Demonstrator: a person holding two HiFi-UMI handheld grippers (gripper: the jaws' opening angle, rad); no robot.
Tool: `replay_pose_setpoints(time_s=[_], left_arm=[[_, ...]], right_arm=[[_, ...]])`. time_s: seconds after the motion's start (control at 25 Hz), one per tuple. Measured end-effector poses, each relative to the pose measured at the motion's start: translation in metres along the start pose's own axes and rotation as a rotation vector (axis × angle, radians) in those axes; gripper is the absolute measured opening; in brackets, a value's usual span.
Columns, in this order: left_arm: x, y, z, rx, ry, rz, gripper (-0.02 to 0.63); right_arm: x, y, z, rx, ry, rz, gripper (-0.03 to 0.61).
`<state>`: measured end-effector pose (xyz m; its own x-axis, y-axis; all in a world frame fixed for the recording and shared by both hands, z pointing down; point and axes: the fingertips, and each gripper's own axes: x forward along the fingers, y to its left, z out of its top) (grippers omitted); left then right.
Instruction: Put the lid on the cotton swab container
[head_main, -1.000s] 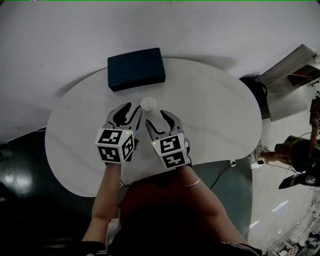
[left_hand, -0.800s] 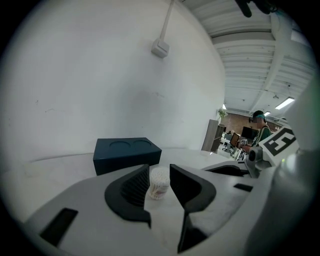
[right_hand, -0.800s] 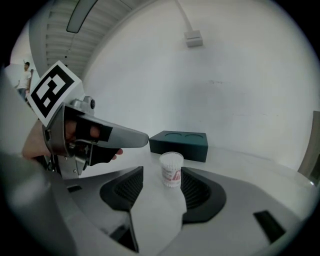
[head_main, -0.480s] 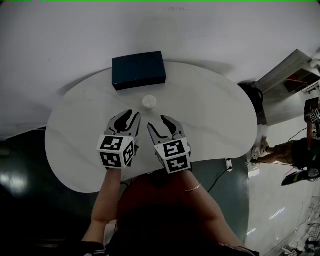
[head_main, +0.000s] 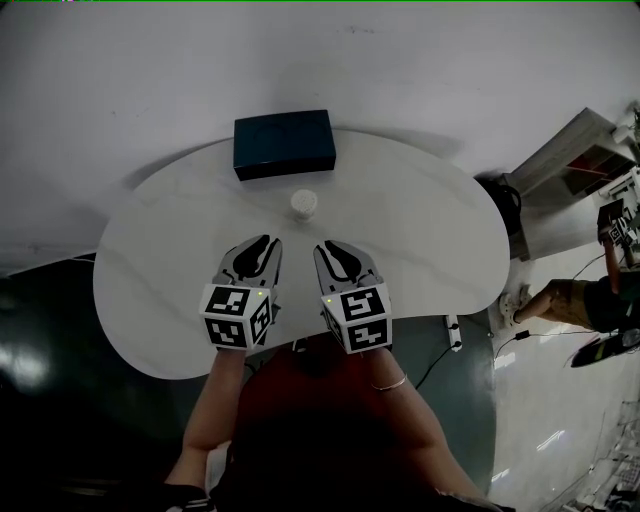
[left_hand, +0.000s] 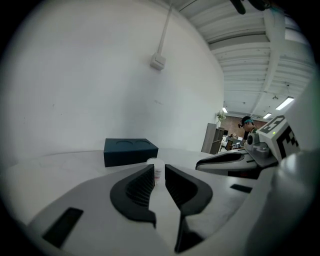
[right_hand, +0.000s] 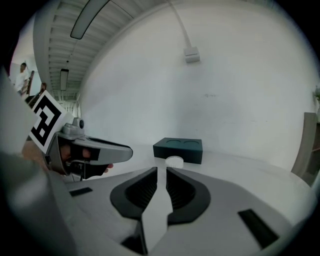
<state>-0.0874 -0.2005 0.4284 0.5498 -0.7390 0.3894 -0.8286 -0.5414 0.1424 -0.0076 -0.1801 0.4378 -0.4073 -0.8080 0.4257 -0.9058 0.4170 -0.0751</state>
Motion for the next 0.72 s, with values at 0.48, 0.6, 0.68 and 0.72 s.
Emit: replay_pose_setpoints(time_s=[0.48,0.6,0.68,0.72], left_arm=[[-0.033,-0.011,-0.01,0.057,-0.011,0.007,0.061],[-0.041,-0.013,-0.011,0.064,-0.023,0.005,0.057],[-0.046,-0.013,-0.011,0.069,-0.03,0.011,0.054],[-0.049,-0.014,-0.01,0.07,-0.033,0.014,0.051]], right_arm=[[-0.041,-0.003,0.001,0.037,-0.046,-0.064,0.026],[-0.051,-0.002,-0.001,0.04,-0.062,-0.084,0.018],[-0.056,0.001,0.0,0.048,-0.082,-0.085,0.015],[-0.059,0.003,0.002,0.049,-0.095,-0.081,0.015]])
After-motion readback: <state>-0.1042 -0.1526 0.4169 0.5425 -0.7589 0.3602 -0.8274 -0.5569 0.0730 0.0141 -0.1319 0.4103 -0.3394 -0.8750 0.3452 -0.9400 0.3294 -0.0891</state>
